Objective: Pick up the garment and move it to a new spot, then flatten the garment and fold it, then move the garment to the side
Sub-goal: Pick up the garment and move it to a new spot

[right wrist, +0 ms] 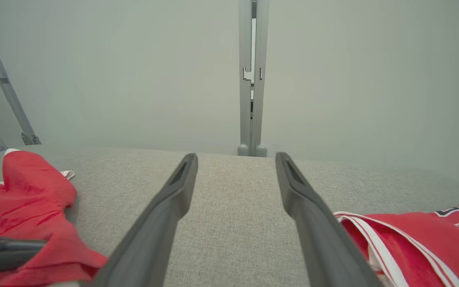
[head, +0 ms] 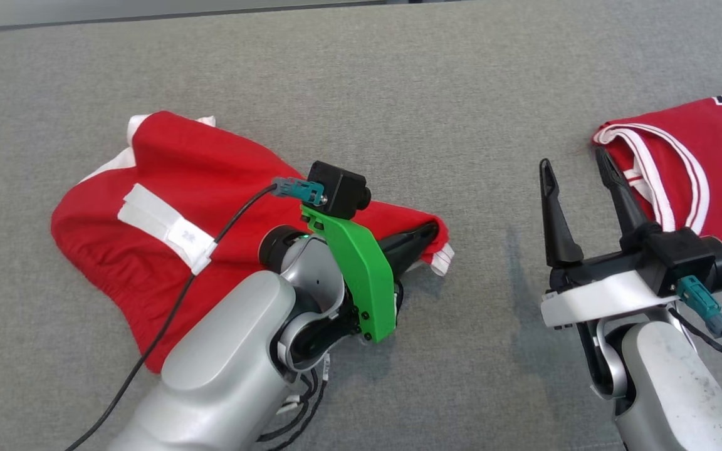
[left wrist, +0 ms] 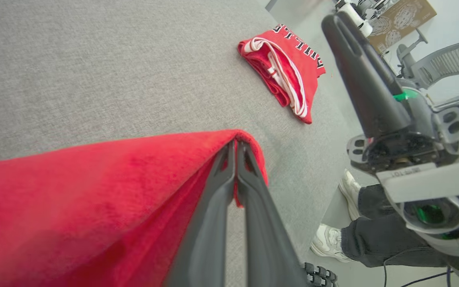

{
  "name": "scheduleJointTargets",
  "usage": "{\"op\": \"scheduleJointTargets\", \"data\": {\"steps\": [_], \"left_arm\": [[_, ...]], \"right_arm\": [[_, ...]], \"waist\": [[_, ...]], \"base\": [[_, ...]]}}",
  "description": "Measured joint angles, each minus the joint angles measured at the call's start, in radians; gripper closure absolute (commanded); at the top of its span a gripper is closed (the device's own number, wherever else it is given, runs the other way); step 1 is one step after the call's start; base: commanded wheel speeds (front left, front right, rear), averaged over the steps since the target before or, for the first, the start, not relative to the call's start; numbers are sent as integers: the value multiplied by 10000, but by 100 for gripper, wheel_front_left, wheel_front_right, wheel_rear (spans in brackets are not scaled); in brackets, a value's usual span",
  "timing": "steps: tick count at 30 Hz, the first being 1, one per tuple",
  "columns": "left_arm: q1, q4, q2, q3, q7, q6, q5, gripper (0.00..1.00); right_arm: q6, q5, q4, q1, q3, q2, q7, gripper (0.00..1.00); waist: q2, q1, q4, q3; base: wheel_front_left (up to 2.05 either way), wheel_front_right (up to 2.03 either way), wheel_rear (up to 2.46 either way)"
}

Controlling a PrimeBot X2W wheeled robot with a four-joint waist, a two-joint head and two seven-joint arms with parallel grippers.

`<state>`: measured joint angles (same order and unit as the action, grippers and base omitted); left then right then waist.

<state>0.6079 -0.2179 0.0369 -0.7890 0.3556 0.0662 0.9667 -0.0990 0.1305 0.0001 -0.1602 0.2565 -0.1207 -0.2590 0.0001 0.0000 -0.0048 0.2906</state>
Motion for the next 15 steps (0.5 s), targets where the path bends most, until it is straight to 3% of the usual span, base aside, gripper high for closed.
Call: {"op": "scheduleJointTargets", "data": {"steps": [1, 6, 10, 15], "left_arm": [[54, -161, 13, -2, -59, -67, -228, 2], [64, -915, 21, 94, 107, -332, -541, 0], [29, -949, 324, 326, 10, -462, -849, 0], [27, -238, 616, 575, -890, -489, -1427, 0]], "right_arm": [[0, 0, 2, 48, 33, 35, 0, 0], [153, 46, 125, 58, 370, 215, 0, 0], [1007, 44, 765, 60, 1310, 128, 0, 0], [1714, 10, 1469, 224, 1739, -543, 0, 0]], "waist": [[0, 0, -143, 32], [0, 0, -857, 177], [0, 0, -1438, 197], [0, 0, -1935, 51]], "base": [[0, 0, 0], [0, 0, 0], [0, 0, 0], [0, 0, 0]]}}
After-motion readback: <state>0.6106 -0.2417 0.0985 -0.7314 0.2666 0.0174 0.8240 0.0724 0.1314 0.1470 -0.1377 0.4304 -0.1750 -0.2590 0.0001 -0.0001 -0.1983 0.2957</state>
